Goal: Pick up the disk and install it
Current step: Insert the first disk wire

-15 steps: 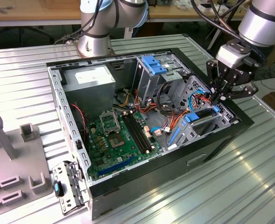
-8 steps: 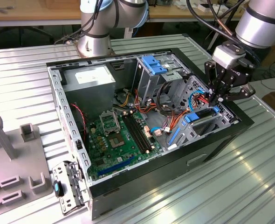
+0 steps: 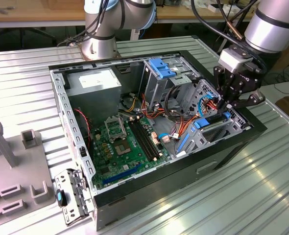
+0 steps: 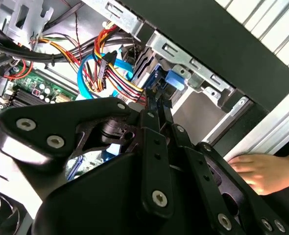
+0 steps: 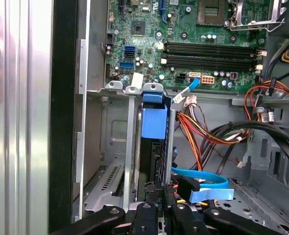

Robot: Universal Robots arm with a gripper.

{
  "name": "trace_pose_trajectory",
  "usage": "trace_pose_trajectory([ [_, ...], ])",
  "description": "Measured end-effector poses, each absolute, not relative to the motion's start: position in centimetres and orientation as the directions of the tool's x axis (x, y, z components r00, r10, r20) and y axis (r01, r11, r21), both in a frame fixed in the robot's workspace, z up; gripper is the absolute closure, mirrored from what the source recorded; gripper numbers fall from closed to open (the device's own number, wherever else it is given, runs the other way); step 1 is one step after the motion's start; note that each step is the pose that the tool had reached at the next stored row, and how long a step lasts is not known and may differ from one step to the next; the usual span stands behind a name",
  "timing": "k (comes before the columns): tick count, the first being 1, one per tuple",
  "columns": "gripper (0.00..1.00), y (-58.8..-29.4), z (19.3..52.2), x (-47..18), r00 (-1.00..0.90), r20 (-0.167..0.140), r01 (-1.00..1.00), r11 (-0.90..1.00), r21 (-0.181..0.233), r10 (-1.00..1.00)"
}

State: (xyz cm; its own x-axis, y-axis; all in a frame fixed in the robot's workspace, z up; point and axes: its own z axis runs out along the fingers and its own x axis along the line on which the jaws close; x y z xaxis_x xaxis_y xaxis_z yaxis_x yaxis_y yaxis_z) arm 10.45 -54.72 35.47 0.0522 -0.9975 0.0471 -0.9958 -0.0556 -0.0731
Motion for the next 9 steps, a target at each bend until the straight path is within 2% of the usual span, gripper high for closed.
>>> trace_pose_trajectory([
  [9,0.83,-54.72,34.79,10.31,0.012,0.046,-0.997,-0.015,-0.073,-0.999],
])
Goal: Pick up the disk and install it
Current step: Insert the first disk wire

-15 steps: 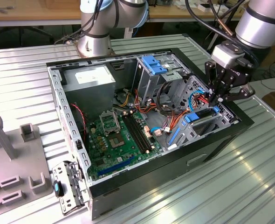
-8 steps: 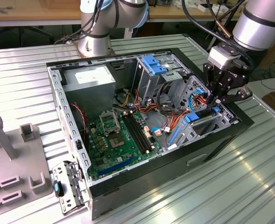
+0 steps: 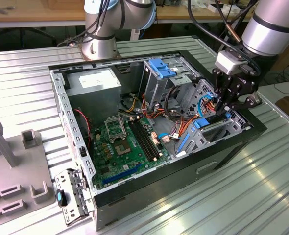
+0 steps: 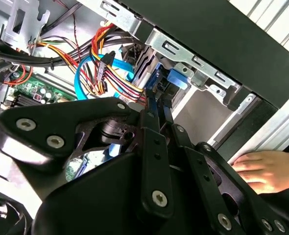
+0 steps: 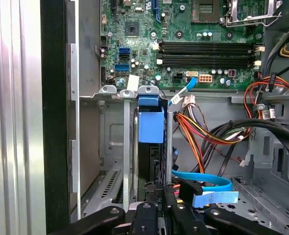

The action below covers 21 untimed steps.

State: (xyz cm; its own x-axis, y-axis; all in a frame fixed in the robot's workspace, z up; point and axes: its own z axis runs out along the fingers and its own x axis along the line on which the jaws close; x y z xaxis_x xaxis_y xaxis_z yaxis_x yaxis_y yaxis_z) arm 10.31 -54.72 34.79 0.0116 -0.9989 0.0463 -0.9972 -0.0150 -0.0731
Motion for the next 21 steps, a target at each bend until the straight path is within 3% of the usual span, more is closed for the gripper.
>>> trace_pose_trajectory([
  [21,0.83,-54.90,33.86,10.23,-0.006,0.028,-0.997,0.004,-0.073,-1.000],
])
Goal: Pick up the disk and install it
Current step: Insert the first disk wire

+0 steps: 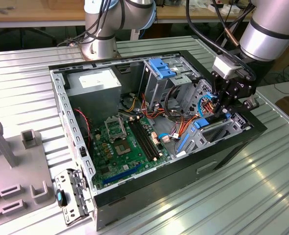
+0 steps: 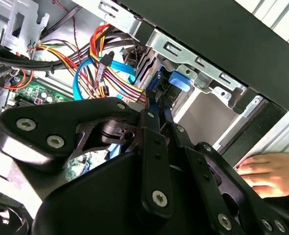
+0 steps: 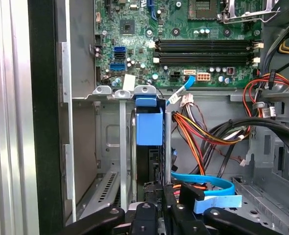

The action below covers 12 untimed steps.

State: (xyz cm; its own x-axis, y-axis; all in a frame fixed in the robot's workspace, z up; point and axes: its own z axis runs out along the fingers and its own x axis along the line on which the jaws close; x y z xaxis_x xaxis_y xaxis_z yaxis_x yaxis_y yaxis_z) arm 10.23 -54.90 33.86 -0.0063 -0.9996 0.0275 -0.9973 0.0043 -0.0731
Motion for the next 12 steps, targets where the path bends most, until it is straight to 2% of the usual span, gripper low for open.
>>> trace_pose_trajectory([
  [7,0.82,-54.9,33.6,10.2,-0.006,0.023,-0.997,0.005,-0.073,-1.000],
  [8,0.75,-54.9,33.8,10.2,-0.006,0.024,-0.997,0.004,-0.073,-1.000],
  [12,0.75,-54.9,35.0,10.2,-0.006,0.024,-0.997,0.005,-0.073,-1.000],
])
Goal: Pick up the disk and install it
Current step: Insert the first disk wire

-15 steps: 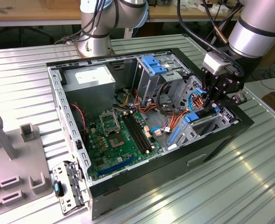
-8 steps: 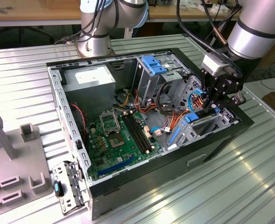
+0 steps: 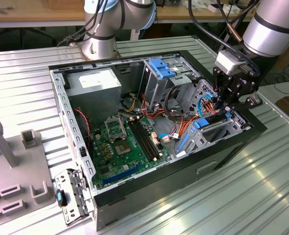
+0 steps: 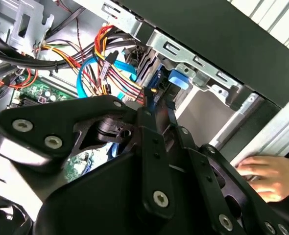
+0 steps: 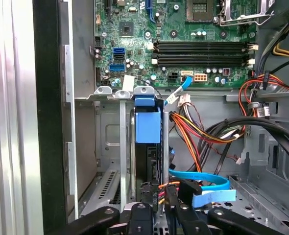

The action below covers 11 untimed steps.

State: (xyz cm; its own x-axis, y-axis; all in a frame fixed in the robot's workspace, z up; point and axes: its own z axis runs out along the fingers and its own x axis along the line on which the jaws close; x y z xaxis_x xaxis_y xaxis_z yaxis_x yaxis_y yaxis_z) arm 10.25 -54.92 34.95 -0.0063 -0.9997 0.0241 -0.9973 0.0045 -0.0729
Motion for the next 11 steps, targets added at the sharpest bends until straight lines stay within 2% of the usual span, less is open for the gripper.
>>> trace_pose_trajectory([
  [2,0.77,-54.92,34.96,10.25,-0.006,0.024,-0.997,0.005,-0.073,-1.000],
  [4,0.89,-54.92,34.96,10.25,-0.006,0.024,-0.997,0.005,-0.073,-1.000],
  [11,0.89,-54.92,34.97,10.25,-0.006,0.025,-0.997,0.004,-0.073,-1.000],
])
